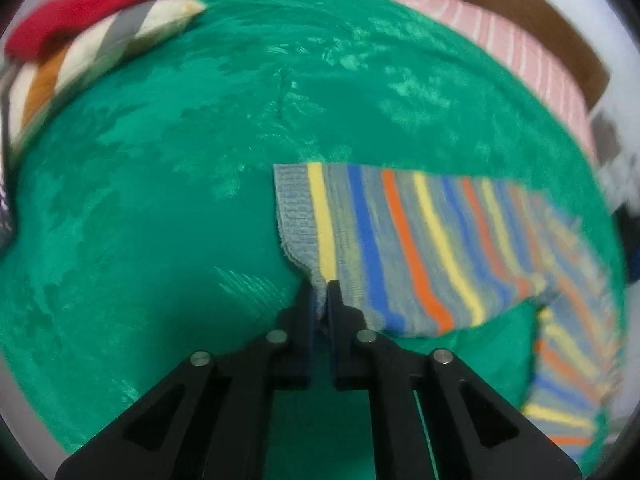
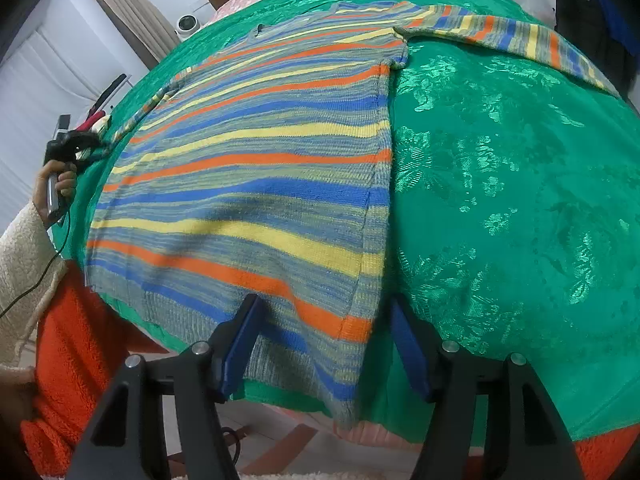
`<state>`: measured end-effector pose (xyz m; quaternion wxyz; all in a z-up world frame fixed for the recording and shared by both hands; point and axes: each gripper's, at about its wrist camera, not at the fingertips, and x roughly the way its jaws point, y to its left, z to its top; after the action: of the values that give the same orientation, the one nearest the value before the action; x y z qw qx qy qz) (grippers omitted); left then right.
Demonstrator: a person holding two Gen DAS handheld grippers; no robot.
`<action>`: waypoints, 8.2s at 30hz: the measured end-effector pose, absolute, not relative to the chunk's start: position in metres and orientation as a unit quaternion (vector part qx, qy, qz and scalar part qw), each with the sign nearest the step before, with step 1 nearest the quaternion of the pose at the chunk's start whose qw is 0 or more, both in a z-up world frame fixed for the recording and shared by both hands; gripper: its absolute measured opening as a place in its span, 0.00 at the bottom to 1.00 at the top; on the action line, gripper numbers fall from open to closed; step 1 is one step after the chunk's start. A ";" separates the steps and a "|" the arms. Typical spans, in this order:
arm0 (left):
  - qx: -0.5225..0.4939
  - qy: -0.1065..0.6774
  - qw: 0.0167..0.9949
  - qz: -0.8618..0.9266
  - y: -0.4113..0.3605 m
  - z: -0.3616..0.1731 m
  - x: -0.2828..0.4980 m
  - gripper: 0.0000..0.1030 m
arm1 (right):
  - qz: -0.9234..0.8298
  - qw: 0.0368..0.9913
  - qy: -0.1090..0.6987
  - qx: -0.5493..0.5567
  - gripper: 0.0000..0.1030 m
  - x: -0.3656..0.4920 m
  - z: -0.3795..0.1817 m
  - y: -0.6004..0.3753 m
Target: Fold small clothes
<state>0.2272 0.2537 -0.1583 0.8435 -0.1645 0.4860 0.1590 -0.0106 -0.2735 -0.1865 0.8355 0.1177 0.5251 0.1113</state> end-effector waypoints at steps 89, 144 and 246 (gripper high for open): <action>0.294 0.442 0.844 -0.078 -0.020 -0.179 0.466 0.04 | 0.054 0.819 0.493 -0.287 0.05 0.444 -0.162 -0.243; -0.021 0.398 0.915 0.061 0.158 -0.186 0.184 1.00 | -0.075 0.918 0.377 0.100 1.00 0.090 -0.192 -0.387; -0.019 0.396 0.916 0.062 0.158 -0.187 0.185 1.00 | -0.077 0.918 0.378 0.096 1.00 0.090 -0.190 -0.388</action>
<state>0.1846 0.1577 -0.1870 0.9159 -0.0194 0.3962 0.0617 0.0895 -0.3882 -0.1902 0.9177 0.0960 0.3778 -0.0766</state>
